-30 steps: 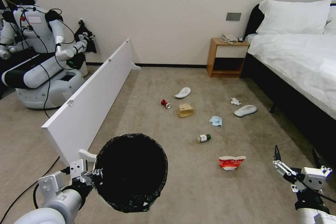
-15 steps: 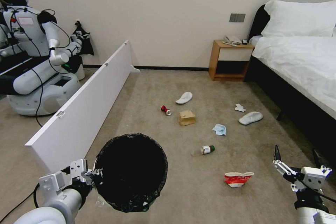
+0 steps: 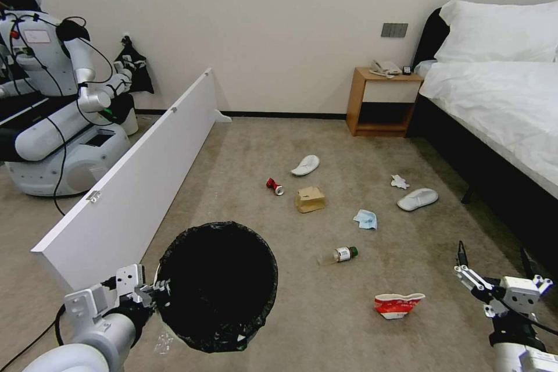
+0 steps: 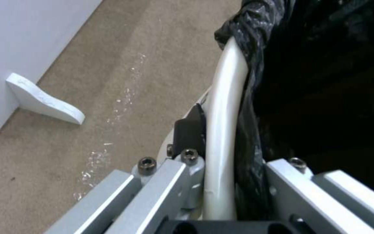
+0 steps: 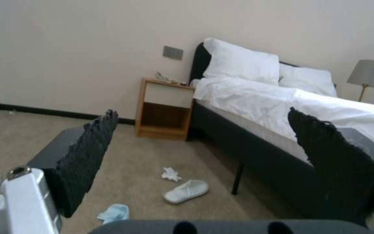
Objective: Pick up the trash bin, then pick up the garbage from the floor and place it into the trash bin.
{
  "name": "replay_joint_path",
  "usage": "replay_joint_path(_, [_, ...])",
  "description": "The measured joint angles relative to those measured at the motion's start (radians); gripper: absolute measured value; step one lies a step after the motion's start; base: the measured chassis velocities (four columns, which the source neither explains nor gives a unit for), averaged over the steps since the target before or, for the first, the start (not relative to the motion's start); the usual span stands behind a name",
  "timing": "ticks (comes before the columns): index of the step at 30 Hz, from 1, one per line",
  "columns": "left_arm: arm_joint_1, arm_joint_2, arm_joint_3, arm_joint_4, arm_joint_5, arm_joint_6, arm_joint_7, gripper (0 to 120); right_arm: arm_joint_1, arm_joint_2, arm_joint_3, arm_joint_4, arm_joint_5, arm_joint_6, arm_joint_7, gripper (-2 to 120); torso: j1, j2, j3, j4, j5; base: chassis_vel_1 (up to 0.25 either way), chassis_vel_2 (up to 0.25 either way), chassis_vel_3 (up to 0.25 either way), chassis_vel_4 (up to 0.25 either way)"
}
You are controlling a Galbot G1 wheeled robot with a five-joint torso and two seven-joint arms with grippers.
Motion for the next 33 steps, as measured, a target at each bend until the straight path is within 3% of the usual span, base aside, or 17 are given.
replay_joint_path(17, [0.013, -0.002, -0.006, -0.014, 0.001, 0.0, -0.001, 2, -0.018, 0.001, 0.004, 0.01, 0.016, 0.005, -0.005, 100, 0.0, 0.0, 0.0, 0.0, 0.0, -0.007, 0.009, 0.008, -0.009])
replay_joint_path(33, [0.016, -0.004, -0.002, -0.019, 0.004, 0.0, -0.001, 2, -0.027, 0.001, 0.008, 0.025, 0.018, 0.006, -0.007, 100, 0.0, 0.0, 0.0, 0.0, 0.0, -0.09, 0.09, 0.1, -0.093])
